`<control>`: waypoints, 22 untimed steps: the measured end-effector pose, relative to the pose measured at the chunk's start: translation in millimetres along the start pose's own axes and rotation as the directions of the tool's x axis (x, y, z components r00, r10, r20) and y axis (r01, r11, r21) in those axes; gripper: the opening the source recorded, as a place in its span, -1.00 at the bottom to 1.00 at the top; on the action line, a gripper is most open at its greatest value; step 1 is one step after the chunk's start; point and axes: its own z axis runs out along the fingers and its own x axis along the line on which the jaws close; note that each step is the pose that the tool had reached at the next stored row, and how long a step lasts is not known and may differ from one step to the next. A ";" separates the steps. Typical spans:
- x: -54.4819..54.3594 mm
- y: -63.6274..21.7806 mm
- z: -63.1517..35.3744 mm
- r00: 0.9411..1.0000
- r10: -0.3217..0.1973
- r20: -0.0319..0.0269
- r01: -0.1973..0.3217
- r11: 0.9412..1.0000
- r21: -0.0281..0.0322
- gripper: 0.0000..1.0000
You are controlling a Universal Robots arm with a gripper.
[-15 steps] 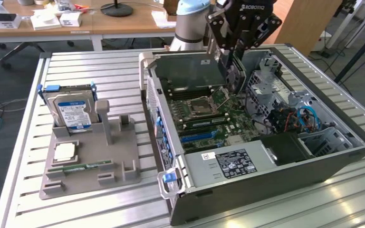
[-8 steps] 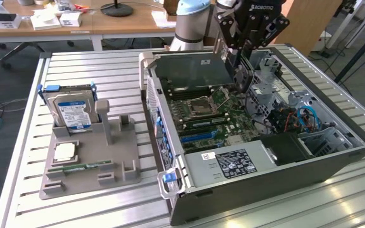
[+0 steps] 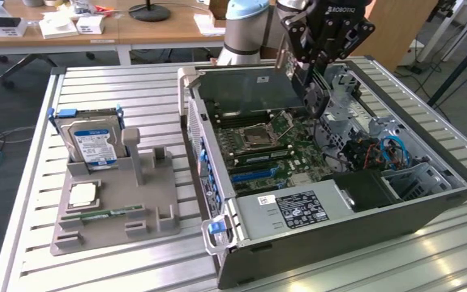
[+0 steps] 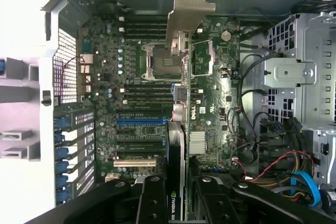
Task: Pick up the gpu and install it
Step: 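Pick up the gpu and move the gpu toward the slot, then insert the gpu into the slot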
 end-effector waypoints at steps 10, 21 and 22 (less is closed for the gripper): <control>-6.7 0.1 0.2 1.000 -0.008 0.000 0.008 1.000 0.000 -0.47; -6.7 0.1 0.2 1.000 -0.008 0.000 0.008 1.000 0.000 -0.47; -6.7 0.1 0.2 1.000 -0.012 -0.001 0.012 1.000 0.000 -0.47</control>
